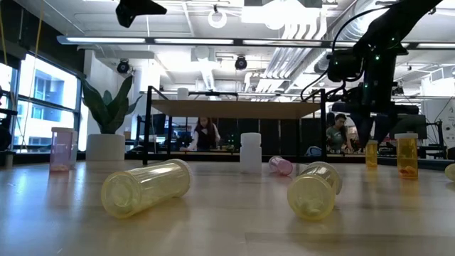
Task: Pick and place medicine bottles onto shelf by color
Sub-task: Put the top right orange pill bottle on the shelf
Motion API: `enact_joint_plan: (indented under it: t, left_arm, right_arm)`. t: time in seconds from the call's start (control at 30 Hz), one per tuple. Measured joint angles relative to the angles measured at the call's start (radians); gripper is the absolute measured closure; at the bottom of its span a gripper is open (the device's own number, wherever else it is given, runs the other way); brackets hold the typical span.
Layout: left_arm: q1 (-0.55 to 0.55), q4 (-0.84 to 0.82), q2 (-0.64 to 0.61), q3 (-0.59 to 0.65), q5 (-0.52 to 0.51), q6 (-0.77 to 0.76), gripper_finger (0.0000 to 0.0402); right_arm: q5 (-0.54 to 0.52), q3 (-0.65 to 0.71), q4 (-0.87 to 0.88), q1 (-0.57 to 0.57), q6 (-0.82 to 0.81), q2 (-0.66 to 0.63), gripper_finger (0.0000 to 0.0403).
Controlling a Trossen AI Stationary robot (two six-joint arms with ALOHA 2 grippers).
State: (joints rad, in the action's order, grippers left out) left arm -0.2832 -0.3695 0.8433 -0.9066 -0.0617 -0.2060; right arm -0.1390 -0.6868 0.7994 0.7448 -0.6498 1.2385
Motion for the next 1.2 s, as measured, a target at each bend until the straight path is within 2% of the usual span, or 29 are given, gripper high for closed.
enact_joint_plan:
  t: [0.23, 0.53, 0.8, 0.97, 1.2]
  left_arm:
    - [0.0, 0.0, 0.0, 0.0, -0.006, 0.0, 0.019]
    - [0.0, 0.0, 0.0, 0.0, -0.006, 0.0, 0.019]
    - [0.0, 0.0, 0.0, 0.0, -0.006, 0.034, 0.019]
    - [-0.013, 0.0, 0.0, 0.0, -0.006, 0.034, 0.019]
    - [-0.065, 0.0, 0.0, 0.0, -0.006, 0.034, 0.019]
  right_arm:
    - [0.013, -0.001, 0.0, 0.0, 0.0, 0.0, 0.029]
    - [0.054, -0.002, 0.039, -0.001, -0.009, -0.011, 0.0293]
    - [0.078, -0.007, 0.133, -0.06, -0.088, -0.082, 0.0294]
    - [0.051, -0.104, 0.258, -0.111, -0.11, -0.101, 0.0295]
    - [-0.023, -0.319, 0.397, -0.131, -0.11, -0.101, 0.0295]
